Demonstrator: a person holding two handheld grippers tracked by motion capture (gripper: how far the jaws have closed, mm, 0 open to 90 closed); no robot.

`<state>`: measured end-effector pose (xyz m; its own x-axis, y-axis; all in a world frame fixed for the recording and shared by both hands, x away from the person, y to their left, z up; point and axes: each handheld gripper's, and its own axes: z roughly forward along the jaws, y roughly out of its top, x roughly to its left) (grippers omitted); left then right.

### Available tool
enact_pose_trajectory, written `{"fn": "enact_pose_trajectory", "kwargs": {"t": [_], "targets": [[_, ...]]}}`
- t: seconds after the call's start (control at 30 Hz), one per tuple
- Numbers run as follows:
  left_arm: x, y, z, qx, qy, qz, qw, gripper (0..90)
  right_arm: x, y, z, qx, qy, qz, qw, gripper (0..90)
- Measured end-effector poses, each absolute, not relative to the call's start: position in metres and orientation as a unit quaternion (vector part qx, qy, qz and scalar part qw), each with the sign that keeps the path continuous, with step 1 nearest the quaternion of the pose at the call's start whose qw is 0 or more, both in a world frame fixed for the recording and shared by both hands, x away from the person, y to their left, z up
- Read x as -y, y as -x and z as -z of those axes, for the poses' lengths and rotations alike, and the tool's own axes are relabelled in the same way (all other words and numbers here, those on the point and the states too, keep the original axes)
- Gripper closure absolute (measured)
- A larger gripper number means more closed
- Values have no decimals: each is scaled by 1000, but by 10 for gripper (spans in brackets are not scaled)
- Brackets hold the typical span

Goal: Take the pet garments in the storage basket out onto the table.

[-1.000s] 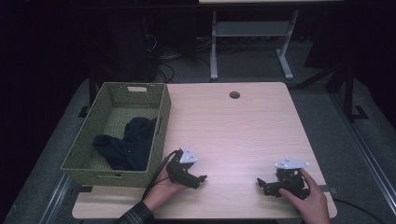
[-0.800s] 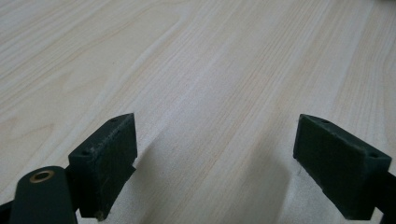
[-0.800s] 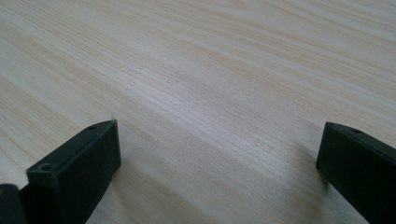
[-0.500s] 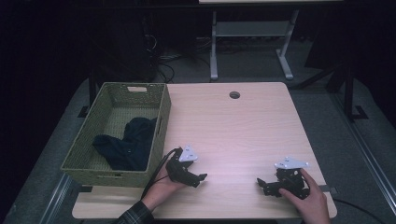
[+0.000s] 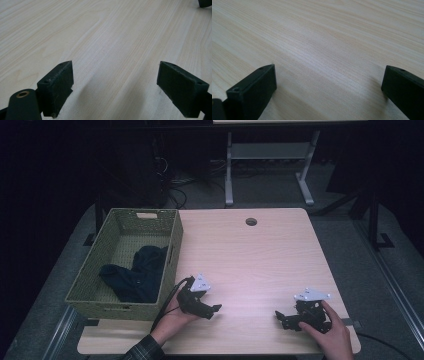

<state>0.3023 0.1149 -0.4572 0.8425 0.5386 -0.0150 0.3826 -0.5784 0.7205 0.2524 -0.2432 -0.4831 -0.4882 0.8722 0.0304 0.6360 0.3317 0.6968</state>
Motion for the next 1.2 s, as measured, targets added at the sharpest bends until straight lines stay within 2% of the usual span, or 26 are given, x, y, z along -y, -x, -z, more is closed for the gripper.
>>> {"fn": "enact_pose_trajectory", "kwargs": {"t": [1.2], "targets": [[-116, -307, 432, -255, -878, -106, 392, 135, 243, -253, 483, -796, -473, -332, 178, 0]]}}
